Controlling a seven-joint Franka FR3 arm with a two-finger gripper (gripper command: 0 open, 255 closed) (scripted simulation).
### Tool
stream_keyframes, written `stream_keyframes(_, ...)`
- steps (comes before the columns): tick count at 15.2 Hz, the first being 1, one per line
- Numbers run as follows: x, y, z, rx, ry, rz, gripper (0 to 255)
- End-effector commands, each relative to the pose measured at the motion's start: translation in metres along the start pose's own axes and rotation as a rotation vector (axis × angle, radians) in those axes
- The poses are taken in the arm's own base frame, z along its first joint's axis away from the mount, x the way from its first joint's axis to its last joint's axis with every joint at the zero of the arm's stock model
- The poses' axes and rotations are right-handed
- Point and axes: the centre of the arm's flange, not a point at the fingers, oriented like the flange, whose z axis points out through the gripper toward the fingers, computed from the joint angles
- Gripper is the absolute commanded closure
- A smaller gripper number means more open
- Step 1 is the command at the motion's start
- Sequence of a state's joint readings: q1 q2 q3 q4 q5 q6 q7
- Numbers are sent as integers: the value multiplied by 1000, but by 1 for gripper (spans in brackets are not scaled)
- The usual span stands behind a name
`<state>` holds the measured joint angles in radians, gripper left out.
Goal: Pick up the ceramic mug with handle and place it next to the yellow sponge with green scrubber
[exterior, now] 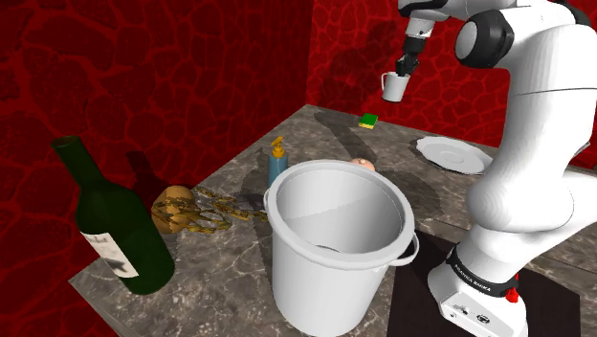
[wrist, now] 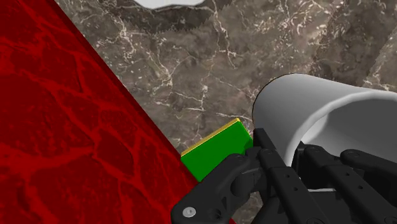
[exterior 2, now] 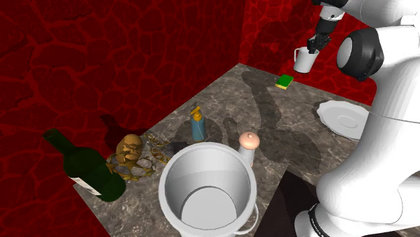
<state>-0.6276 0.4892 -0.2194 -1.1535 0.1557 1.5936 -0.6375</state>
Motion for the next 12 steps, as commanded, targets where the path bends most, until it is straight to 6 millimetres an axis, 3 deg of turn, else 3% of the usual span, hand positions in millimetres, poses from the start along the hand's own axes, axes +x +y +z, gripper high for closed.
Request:
stream_keyframes(1, 0, 16, -2, 0, 0, -2, 255)
stream_keyframes(12, 0, 20, 56, 0, 0, -2, 255)
